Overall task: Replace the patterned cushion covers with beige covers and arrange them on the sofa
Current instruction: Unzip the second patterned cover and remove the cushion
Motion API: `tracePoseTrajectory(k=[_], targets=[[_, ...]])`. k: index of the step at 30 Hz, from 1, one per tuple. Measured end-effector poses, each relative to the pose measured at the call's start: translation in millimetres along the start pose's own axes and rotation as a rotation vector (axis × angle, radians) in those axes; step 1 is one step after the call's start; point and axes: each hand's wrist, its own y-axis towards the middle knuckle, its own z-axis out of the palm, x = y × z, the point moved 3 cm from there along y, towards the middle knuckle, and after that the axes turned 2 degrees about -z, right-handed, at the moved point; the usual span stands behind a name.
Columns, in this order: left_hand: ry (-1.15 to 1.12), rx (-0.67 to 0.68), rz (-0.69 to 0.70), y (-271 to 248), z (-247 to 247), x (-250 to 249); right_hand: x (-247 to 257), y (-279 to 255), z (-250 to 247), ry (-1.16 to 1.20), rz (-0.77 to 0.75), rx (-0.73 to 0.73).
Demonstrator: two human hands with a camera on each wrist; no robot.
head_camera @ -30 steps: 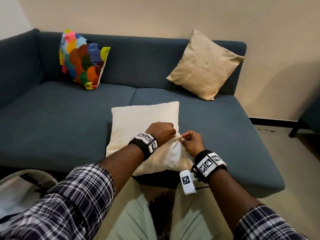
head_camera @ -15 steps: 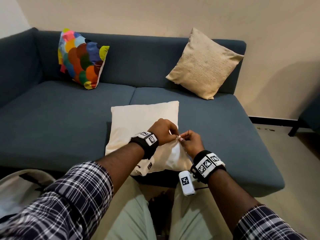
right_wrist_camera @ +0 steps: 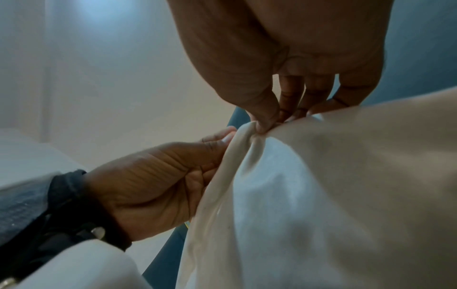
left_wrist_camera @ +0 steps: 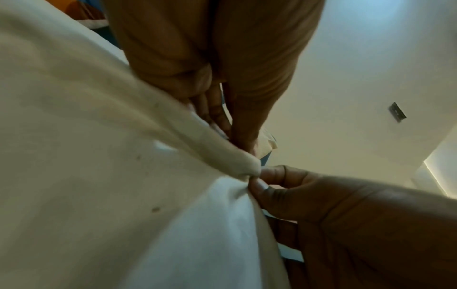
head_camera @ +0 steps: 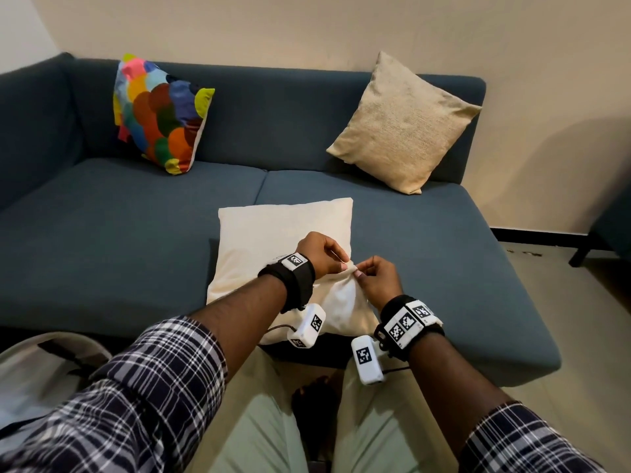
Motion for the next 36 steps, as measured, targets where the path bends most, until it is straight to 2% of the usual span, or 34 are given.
tracePoseTrajectory(k=[7, 11, 13, 15, 17, 19, 21, 23, 25, 29, 31, 36], targets=[[0.116, -0.016, -0.128, 4, -16, -4, 13, 4, -8, -0.131, -0.020, -0.024], [0.206, -0.031, -0.164, -1, -46, 17, 2, 2, -21, -0.154, 0.070, -0.088], [0.206, -0.042, -0.168, -3, -62, 31, 5, -3, -24, -0.173, 0.058, -0.113], [0.185, -0.073, -0.166, -6, -72, 39, 18, -7, -17, -0.172, -0.064, -0.108], [0.150, -0.083, -0.157, -8, -76, 43, 36, -15, 1, -0.233, -0.248, -0.008], [0.124, -0.088, -0.149, -10, -75, 43, 50, -25, 25, -0.367, -0.404, 0.123], [0.107, -0.091, -0.141, -12, -71, 43, 60, -31, 42, -0.564, -0.469, 0.180], [0.109, -0.085, -0.137, -16, -70, 44, 67, -30, 45, -0.682, -0.438, 0.193], [0.133, -0.081, -0.140, -20, -77, 52, 69, -24, 36, -0.696, -0.340, 0.185], [0.119, -0.180, -0.200, -32, -121, 90, 62, -12, 3, -0.771, -0.204, 0.116], [0.105, -0.189, -0.211, -41, -137, 108, 58, -14, 0, -0.817, -0.168, 0.169], [0.033, -0.190, -0.168, -49, -140, 119, 82, -33, 41, -0.741, -0.318, 0.257]])
